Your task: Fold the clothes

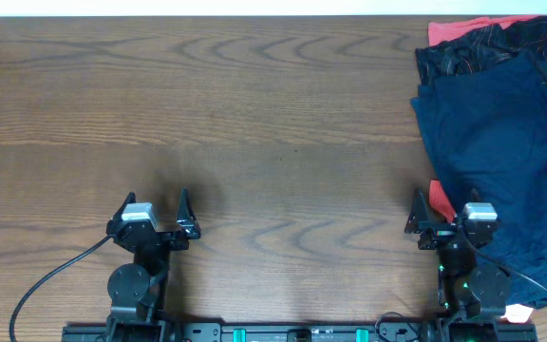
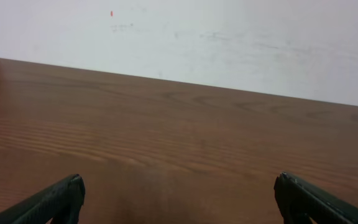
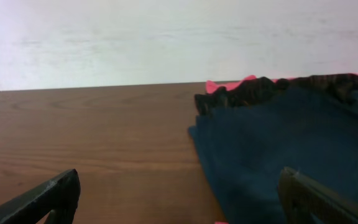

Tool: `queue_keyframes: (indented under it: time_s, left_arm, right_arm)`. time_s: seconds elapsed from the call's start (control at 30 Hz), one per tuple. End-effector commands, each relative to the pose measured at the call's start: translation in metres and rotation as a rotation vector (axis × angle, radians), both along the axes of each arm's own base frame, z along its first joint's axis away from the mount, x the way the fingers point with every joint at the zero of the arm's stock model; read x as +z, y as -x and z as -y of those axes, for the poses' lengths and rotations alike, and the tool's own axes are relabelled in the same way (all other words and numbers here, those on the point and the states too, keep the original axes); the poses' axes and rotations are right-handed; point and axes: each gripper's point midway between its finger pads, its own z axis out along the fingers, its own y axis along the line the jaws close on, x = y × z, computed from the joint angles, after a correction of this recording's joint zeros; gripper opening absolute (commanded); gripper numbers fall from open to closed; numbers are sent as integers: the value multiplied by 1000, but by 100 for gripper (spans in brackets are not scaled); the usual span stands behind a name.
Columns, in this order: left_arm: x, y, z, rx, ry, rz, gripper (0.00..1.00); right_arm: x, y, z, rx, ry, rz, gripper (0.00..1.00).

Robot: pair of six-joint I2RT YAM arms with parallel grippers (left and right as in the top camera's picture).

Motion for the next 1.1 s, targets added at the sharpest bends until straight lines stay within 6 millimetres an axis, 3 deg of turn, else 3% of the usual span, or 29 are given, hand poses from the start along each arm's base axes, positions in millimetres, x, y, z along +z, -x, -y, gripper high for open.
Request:
queue_keyframes:
  time_s: [0.0, 0.23, 0.47, 0.67, 0.87, 0.97, 1.07]
  left_arm:
    - [-16, 1, 1, -8, 6, -56, 98]
    - [7, 3, 5, -28, 14, -96, 98]
    - [21, 2, 5, -29, -1, -325, 98]
    - [28, -2, 6, -26, -16, -563, 98]
    - [23, -3, 6, -23, -30, -781, 98]
    - [15, -5, 6, -22, -33, -828, 98]
    - [10, -6, 6, -22, -34, -853, 98]
  right_arm:
    - [0, 0, -6, 41, -7, 3, 99]
    - [13, 0, -3, 21, -6, -11, 99]
    - [15, -9, 4, -16, -5, -224, 99]
    - [12, -38, 13, -61, 7, -504, 99]
    - [-12, -70, 18, -71, 5, -870, 99]
    - [-24, -93, 15, -50, -7, -946, 99]
    - [-42, -114, 27, -109, 35, -966, 99]
